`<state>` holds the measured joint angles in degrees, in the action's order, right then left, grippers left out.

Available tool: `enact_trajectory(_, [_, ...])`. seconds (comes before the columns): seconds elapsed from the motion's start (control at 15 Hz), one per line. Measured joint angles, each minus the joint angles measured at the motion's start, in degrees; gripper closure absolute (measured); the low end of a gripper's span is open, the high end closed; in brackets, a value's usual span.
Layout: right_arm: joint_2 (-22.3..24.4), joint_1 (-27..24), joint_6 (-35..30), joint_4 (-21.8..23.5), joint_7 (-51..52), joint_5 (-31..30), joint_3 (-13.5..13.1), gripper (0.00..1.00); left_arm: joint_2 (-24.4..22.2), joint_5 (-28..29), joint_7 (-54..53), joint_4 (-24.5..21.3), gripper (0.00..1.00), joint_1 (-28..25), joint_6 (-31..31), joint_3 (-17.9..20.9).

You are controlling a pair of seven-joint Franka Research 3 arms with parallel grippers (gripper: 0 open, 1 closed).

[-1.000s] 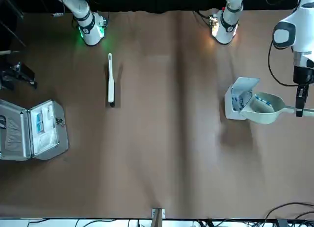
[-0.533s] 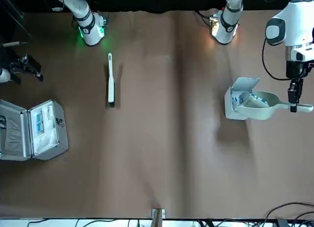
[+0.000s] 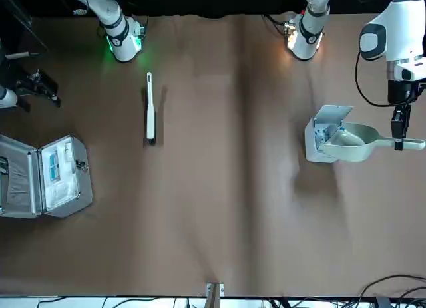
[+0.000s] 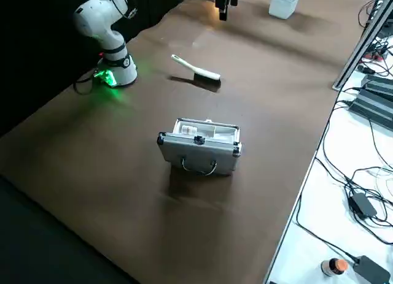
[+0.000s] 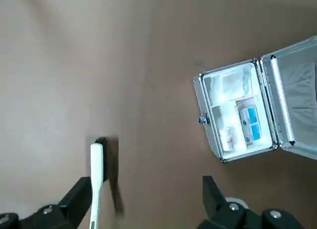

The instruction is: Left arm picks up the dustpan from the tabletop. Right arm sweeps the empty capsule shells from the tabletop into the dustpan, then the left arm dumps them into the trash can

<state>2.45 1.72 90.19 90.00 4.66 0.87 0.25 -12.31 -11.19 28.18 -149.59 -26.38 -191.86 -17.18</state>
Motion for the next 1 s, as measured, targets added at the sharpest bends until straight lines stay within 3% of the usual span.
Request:
enact_trajectory(0.13, [0.0, -0.1, -0.5, -0.3, 0.0, 0.0, -0.1, 0.01, 0.0, 0.0, 0.4, 0.0, 0.67, -2.8, -0.3, -2.5])
enact_trajectory(0.4, [0.0, -0.2, -0.5, -0.6, 0.0, -0.1, -0.5, 0.01, 0.0, -0.1, 2.4, 0.0, 0.67, -13.5, -0.6, -13.8])
enact_trajectory(0.53, [0.0, -0.3, -0.5, -0.8, 0.0, -0.1, -0.6, 0.01, 0.0, -0.1, 3.1, 0.0, 0.67, -16.2, -1.5, -16.9])
enact_trajectory(1.0, [0.0, -0.4, -0.7, -0.9, 0.0, -0.1, -0.7, 0.01, 0.0, -0.3, 6.8, -0.2, 0.67, -16.9, -5.0, -17.7])
